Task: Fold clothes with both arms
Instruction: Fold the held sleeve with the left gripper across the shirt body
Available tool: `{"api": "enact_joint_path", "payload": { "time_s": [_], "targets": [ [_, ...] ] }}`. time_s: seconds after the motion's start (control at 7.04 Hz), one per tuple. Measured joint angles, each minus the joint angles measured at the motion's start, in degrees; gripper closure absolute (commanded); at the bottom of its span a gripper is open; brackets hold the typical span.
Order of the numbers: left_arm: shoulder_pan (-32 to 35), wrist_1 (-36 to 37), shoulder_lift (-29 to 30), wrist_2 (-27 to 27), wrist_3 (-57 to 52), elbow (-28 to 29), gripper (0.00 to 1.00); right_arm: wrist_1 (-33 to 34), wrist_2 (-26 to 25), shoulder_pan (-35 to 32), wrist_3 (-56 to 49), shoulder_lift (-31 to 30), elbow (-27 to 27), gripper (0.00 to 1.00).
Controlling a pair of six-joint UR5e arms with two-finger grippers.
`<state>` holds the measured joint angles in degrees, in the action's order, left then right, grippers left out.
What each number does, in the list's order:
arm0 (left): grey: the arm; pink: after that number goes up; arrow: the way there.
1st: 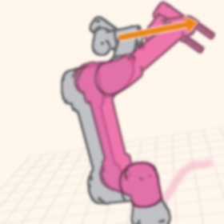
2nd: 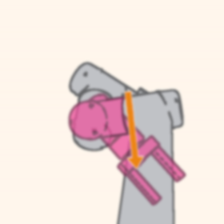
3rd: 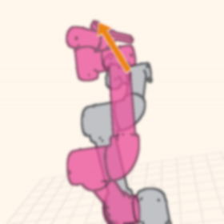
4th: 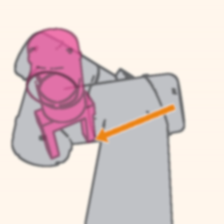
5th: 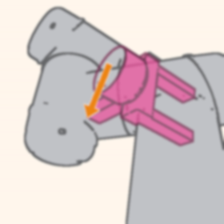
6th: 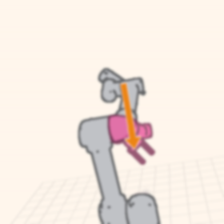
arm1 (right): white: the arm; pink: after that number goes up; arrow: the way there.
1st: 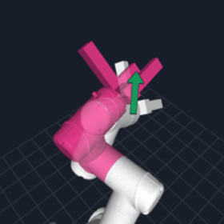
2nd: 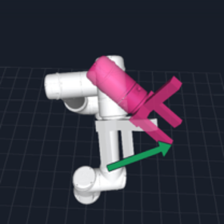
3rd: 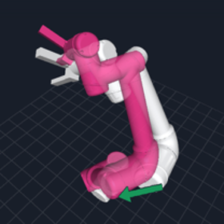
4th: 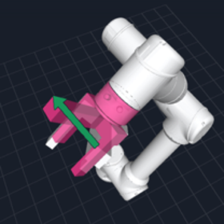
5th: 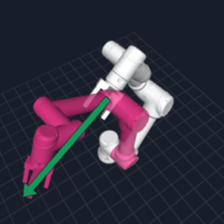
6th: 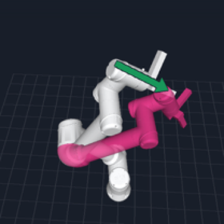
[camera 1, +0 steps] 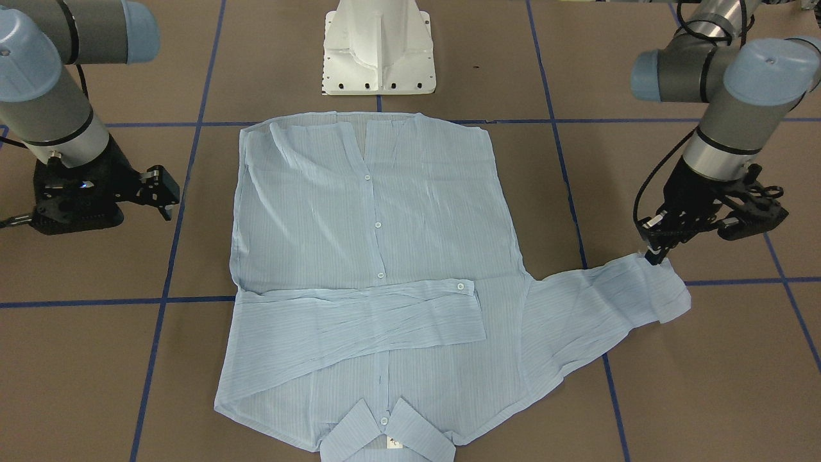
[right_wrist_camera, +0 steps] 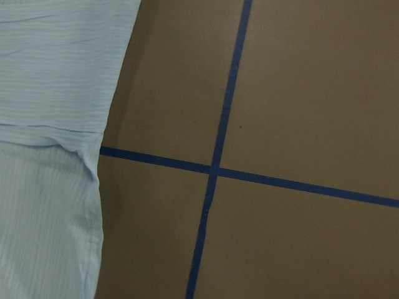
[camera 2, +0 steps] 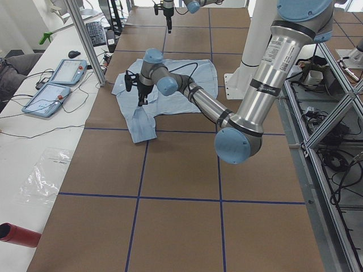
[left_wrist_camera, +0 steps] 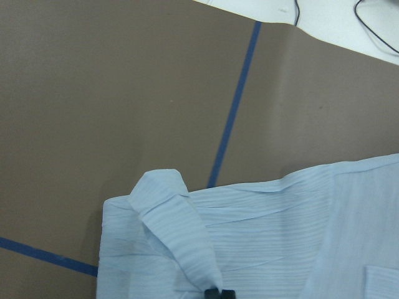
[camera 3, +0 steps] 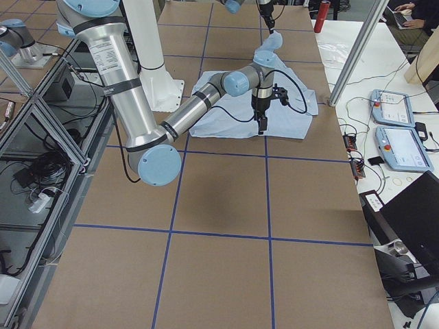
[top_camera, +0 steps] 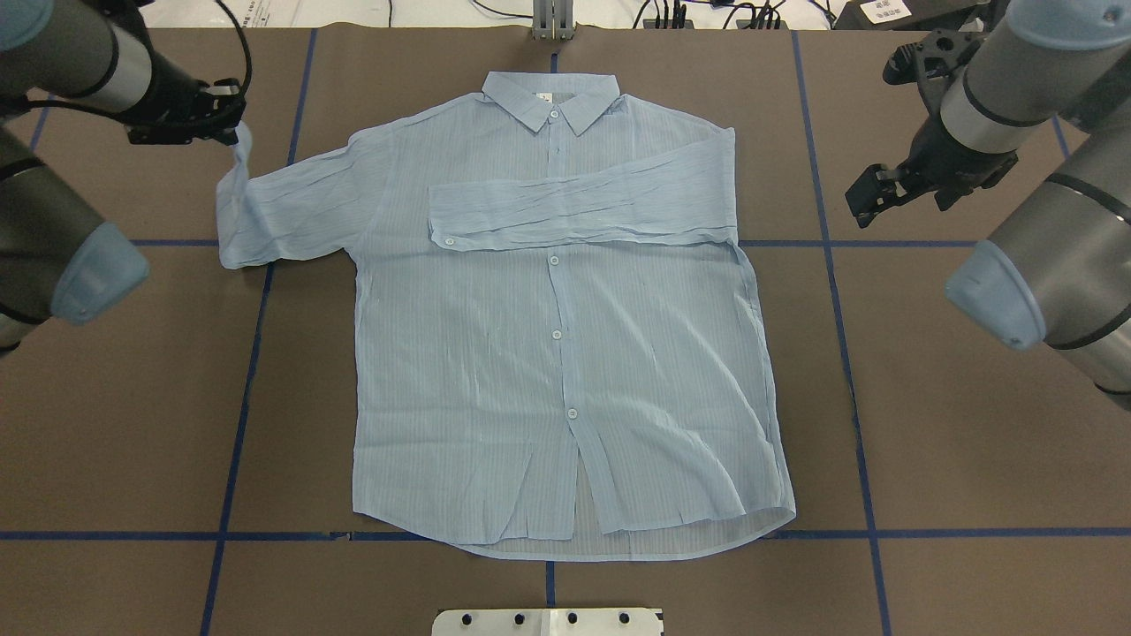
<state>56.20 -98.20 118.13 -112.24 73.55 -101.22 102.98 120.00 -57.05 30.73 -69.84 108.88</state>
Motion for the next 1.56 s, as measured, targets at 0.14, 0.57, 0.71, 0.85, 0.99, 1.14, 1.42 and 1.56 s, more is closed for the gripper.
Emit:
{"api": "enact_joint_path", "payload": {
  "time_s": [0.14,0.57,0.71,0.85,0.99,1.14,1.42,1.56],
  "targets": [
    [-1.0,3.1,5.9,-1.6,6.1,0.7,1.0,-0.1,1.1,-1.5,-2.1,-1.5,0.0,0.0],
    [-4.5,-4.3,21.1,-4.0,31.0,12.9,1.0,-4.9,4.1,-4.9,-5.7,-6.9,0.1,0.0],
    [-5.3,-8.2,24.1,-3.8,37.6,17.5,1.0,-7.1,4.6,-5.3,-5.8,-8.5,0.1,0.0],
    [-6.8,-10.5,25.6,-2.4,42.7,19.8,1.0,-8.2,4.9,-5.5,-5.8,-9.5,0.2,0.0],
    [-8.8,-11.5,26.5,-0.1,46.0,20.6,1.0,-8.8,5.0,-5.6,-5.8,-10.1,0.2,0.0],
    [-10.9,-11.9,27.1,1.7,48.0,20.9,1.0,-9.1,5.1,-5.6,-5.7,-10.4,0.3,0.0],
    [-17.2,-13.7,29.1,7.0,49.8,24.6,0.0,-9.2,5.2,-5.6,-5.5,-10.3,0.2,0.0],
    [-21.2,-17.6,31.7,10.9,49.7,30.4,0.0,-9.2,5.2,-5.6,-5.3,-9.9,0.2,0.0]
  ]
}}
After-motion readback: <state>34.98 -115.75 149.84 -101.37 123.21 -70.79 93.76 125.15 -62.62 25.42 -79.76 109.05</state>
